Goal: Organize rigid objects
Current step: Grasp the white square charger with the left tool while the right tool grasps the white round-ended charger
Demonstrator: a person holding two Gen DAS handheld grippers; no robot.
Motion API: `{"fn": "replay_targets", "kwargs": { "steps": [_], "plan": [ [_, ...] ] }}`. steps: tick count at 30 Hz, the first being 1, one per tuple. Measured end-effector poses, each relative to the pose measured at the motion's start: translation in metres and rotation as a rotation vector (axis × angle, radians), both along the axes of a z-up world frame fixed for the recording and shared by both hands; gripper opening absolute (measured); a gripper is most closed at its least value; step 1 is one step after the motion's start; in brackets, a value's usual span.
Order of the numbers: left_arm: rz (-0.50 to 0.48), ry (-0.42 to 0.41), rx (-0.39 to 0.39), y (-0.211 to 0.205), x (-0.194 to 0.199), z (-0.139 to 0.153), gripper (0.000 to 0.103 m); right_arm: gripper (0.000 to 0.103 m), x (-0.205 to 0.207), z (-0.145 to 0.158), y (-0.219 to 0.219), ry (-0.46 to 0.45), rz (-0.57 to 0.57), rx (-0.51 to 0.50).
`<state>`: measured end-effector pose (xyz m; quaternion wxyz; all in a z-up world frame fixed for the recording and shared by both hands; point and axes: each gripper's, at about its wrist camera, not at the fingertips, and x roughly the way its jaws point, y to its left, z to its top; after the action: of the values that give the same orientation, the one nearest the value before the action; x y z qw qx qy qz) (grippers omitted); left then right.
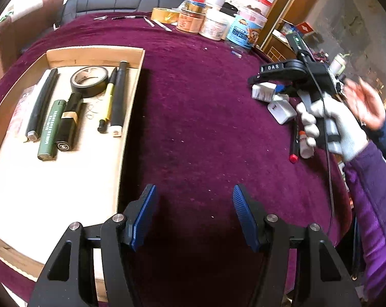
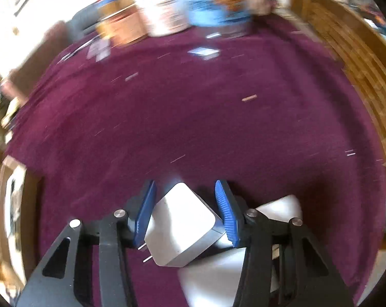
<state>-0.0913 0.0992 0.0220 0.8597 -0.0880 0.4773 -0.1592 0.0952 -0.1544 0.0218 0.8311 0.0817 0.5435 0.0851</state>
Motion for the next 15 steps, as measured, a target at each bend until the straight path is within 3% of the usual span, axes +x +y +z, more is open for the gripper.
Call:
{"fn": "replay_targets", "kwargs": {
  "steps": [3, 6, 10, 15],
  "plan": [
    [-0.008, 0.003, 0.004, -0.004, 0.0, -0.001, 0.055, 0.047, -0.026, -0.001, 0.029, 0.052, 0.135, 0.105],
    [-0.022, 0.006, -0.001, -0.007, 0.0, 0.0, 0.055, 0.047, -0.054, -0.001, 0.047, 0.14, 0.272, 0.3],
    [-0.031, -0.001, 0.002, -0.013, 0.002, 0.003, 0.055, 0.048, -0.083, 0.028, 0.015, 0.016, 0.173, 0.366],
    [-0.096, -0.039, 0.074, -0.038, 0.017, 0.009, 0.057, 0.048, -0.117, 0.059, -0.048, -0.149, -0.017, 0.268]
  ]
}}
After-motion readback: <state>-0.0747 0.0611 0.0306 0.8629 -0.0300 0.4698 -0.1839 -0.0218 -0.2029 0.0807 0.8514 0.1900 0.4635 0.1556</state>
